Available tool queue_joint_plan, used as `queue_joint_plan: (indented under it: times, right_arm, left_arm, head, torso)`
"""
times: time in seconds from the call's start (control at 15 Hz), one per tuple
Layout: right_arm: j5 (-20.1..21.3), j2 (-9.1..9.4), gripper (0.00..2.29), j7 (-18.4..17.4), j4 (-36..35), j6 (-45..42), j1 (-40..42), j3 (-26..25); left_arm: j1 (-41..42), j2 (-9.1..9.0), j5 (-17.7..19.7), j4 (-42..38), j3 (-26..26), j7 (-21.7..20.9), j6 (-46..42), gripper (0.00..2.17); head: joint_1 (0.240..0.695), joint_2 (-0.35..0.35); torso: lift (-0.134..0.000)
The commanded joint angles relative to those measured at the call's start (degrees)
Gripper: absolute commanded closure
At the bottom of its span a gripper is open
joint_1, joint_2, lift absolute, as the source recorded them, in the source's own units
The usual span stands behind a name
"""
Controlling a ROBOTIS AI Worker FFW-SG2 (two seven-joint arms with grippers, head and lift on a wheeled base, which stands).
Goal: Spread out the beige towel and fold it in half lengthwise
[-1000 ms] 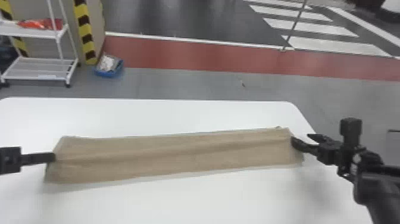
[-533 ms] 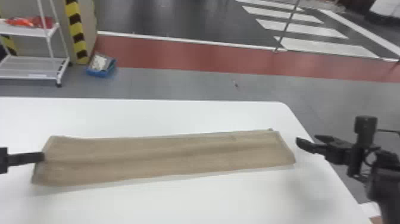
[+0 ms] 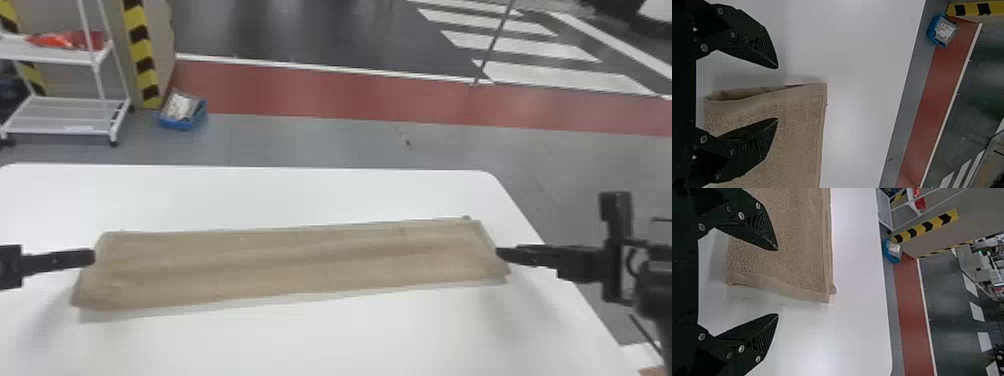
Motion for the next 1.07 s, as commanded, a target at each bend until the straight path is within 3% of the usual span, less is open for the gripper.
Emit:
queue_joint_plan:
  times: [0.0, 0.2, 0.4, 0.8, 1.0]
  right_arm:
    - [2.05, -0.25, 0.41, 0.27, 1.27, 1.91, -0.62, 2.05]
    - [3.90, -0.43, 0.76, 5.46, 2.94, 3.49, -2.47, 2.67]
    - [4.07, -0.43, 1.59, 10.20, 2.85, 4.73, -2.29, 2.14]
    - [4.07, -1.75, 1.66, 16.18, -1.02, 10.00, 0.61, 0.21]
    - [3.98, -2.89, 1.66, 16.35, -1.72, 11.58, 1.22, -0.32]
  left_arm:
    - [0.70, -0.03, 0.25, -0.70, 0.66, 0.00, -1.30, 0.23]
    - [1.50, 0.06, 0.25, -1.14, 1.54, -0.27, -1.30, 0.23]
    - [1.76, 0.06, 0.25, -1.41, 1.37, -0.35, -1.48, 0.23]
    - [1.67, -0.03, 0.16, -1.50, 0.84, -0.18, -1.30, 0.23]
    - [1.67, -0.03, 0.25, -1.50, 0.75, -0.27, -1.48, 0.23]
  head:
    - [0.695, -0.204]
    - [0.695, -0.192]
    - [0.695, -0.172]
    - [0.695, -0.165]
    - [0.695, -0.179]
  torso:
    - [-0.124]
    - [-0.124]
    - [-0.124]
    - [-0.124]
    - [-0.124]
